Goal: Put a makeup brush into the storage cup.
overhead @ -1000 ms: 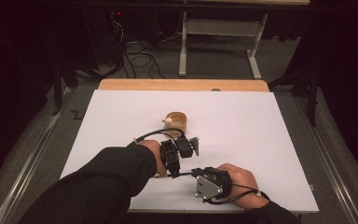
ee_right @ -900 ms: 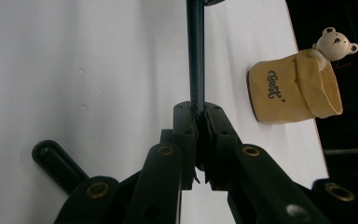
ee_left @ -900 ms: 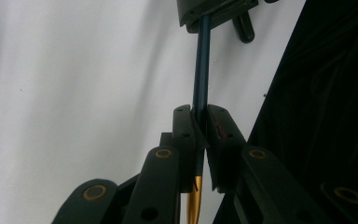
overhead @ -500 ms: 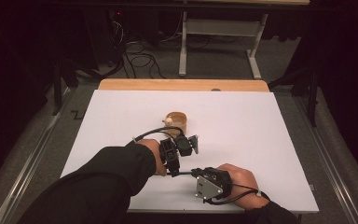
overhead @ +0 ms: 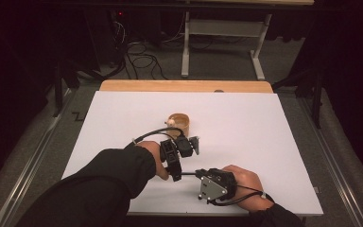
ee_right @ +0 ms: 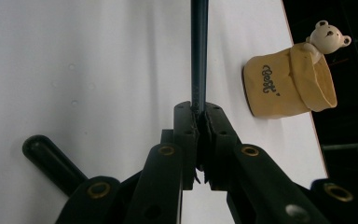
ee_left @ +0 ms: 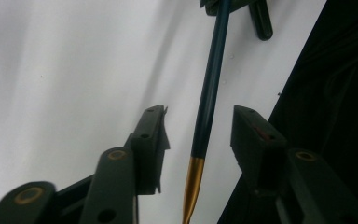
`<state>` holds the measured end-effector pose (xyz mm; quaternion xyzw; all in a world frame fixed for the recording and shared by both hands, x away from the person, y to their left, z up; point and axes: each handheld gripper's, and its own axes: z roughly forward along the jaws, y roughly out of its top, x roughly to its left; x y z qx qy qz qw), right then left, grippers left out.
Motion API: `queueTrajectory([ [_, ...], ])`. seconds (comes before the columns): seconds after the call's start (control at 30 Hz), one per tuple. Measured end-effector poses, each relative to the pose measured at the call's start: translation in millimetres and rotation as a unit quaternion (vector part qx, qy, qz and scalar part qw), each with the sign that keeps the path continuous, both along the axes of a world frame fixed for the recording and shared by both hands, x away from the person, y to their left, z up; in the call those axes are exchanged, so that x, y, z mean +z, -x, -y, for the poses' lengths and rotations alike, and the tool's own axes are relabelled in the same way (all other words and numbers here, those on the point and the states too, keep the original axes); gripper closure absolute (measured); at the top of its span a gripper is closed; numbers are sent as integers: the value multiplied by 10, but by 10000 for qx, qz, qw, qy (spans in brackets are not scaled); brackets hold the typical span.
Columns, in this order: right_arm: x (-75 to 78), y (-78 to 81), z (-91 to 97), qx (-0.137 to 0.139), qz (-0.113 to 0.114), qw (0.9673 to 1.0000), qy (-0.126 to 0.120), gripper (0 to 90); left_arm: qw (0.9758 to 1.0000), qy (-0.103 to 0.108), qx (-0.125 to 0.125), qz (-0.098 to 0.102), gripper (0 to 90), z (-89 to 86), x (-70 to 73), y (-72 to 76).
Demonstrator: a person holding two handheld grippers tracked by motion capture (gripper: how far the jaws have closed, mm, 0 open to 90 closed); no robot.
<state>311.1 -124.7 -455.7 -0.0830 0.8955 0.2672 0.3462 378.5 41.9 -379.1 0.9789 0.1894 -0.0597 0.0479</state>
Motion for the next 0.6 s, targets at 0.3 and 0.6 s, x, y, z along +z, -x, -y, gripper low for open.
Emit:
queueTrajectory([
  [0.3, 6, -32, 58, -108, -73, 9999, -34, 866, 9998, -114, 65, 158, 400, -39, 5, -11],
  [0.6, 22, -56, 122, -192, -85, 9998, -75, 865, 9994, -93, 188, 261, 349, -119, -4, -19],
])
